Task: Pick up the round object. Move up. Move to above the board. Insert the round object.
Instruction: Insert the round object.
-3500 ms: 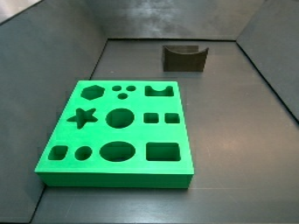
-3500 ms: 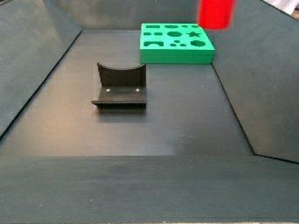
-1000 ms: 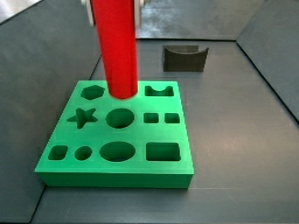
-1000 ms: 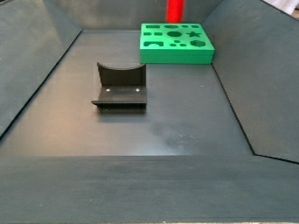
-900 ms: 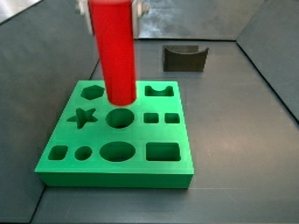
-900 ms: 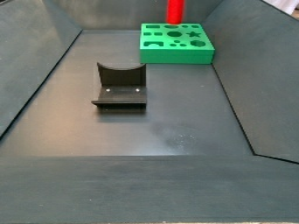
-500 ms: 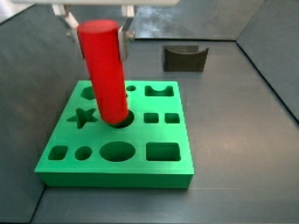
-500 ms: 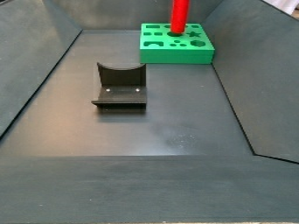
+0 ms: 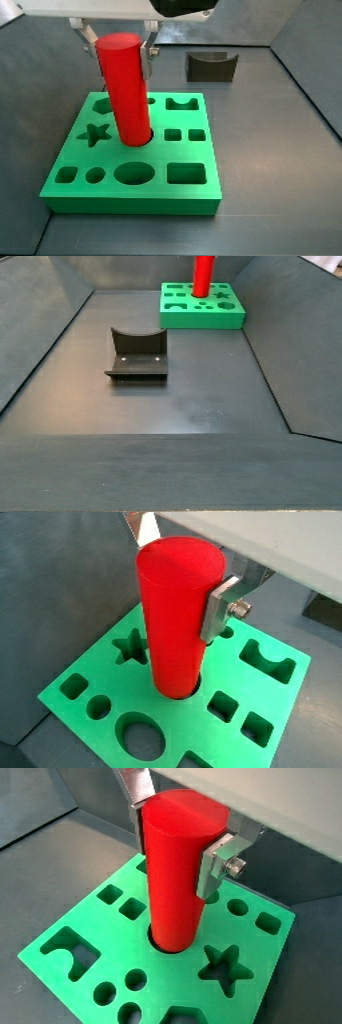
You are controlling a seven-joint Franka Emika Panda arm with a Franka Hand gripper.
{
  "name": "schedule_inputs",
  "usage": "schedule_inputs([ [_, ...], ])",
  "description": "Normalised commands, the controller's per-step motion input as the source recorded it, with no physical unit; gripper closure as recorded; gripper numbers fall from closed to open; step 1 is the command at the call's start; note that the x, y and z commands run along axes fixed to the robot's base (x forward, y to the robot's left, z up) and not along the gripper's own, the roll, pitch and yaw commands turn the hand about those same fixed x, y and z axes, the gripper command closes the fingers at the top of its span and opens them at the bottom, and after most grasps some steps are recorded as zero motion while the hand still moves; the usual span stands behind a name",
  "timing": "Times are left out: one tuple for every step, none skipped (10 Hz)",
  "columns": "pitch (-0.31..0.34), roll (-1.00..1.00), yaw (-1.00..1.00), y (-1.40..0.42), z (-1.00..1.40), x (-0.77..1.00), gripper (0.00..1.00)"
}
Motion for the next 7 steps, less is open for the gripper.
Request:
schedule_inputs([
  [0.017, 0.13, -0.07, 0.00, -0.15, 0.07, 1.00],
  [0.039, 0.17, -0.09, 0.00, -0.13, 0.19, 1.00],
  [0.041, 0.18, -0.08, 0.00, -0.15, 0.19, 1.00],
  [0.044, 0.16, -0.06, 0.00, -0.13, 0.17, 1.00],
  [0.021, 0.12, -0.02, 0.00, -0.21, 0.06, 1.00],
  [0.000, 0.07, 0.00, -0.01, -0.40, 0.00, 1.00],
  [0.000, 0.13, 0.00, -0.06, -0.52, 0.00, 1.00],
])
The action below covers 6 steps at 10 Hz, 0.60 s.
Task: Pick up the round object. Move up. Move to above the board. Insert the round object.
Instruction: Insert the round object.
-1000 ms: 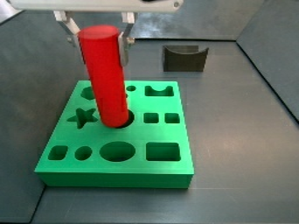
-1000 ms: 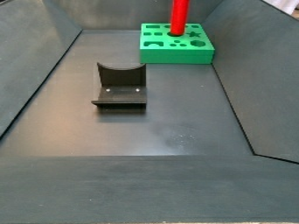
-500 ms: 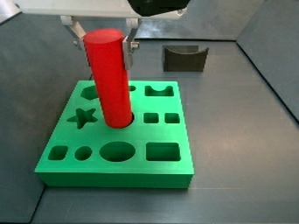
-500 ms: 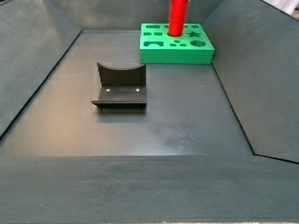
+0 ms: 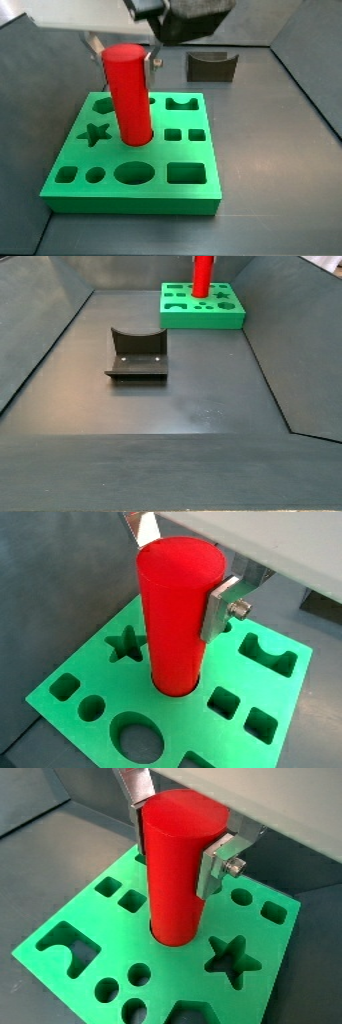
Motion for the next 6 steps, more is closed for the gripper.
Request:
schedule_inputs([
  [0.000, 0.21, 0.00, -0.07, -0.47, 0.00, 1.00],
  [0.000, 0.22, 0.00, -0.13, -0.51, 0.00, 1.00],
  [0.000, 0.28, -0.02, -0.23, -0.52, 0.00, 1.00],
  [0.000, 0.34, -0.05, -0.25, -0.48, 0.00, 1.00],
  [0.000, 0.32, -0.07, -0.22, -0.56, 0.07, 1.00],
  [0.143, 0.10, -0.16, -0.05, -0.67, 0.23, 1.00],
])
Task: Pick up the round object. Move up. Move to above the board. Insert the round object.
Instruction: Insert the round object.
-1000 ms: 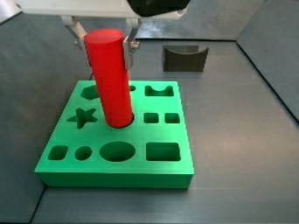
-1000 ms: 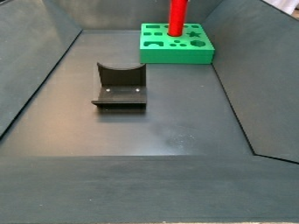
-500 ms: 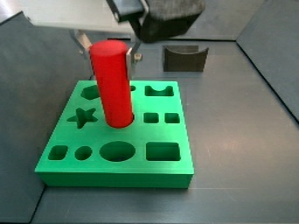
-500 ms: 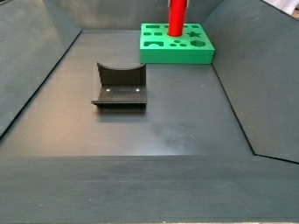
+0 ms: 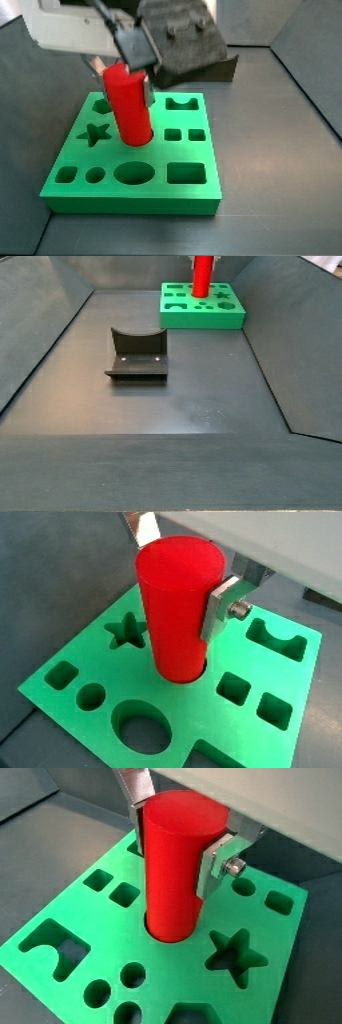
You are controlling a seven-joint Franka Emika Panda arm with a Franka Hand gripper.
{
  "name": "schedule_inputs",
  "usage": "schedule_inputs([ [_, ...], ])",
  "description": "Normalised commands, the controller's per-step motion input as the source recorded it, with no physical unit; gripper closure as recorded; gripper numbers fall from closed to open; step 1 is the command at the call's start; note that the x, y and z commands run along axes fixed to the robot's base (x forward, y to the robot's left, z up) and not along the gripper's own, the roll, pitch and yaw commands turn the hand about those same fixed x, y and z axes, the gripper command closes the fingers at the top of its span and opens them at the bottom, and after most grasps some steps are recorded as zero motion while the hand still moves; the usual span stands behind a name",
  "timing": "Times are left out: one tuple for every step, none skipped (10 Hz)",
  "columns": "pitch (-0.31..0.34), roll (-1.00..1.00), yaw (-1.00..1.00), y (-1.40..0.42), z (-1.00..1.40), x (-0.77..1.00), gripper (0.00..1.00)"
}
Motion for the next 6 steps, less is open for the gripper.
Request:
schedule_inputs([
  [0.176, 0.00, -0.15, 0.00, -0.57, 0.19, 1.00],
  [0.179, -0.10, -0.15, 0.21, -0.43, 0.12, 1.00],
  [0.130, -0.13, -0.07, 0.17, -0.36, 0.11, 1.00],
  [0.079, -0.06, -0.05, 0.10, -0.36, 0.09, 1.00],
  [0.011, -0.06, -0.08, 0.03, -0.27, 0.00, 1.00],
  [0.001, -0.10, 0.00, 0.01, -0.08, 0.02, 1.00],
])
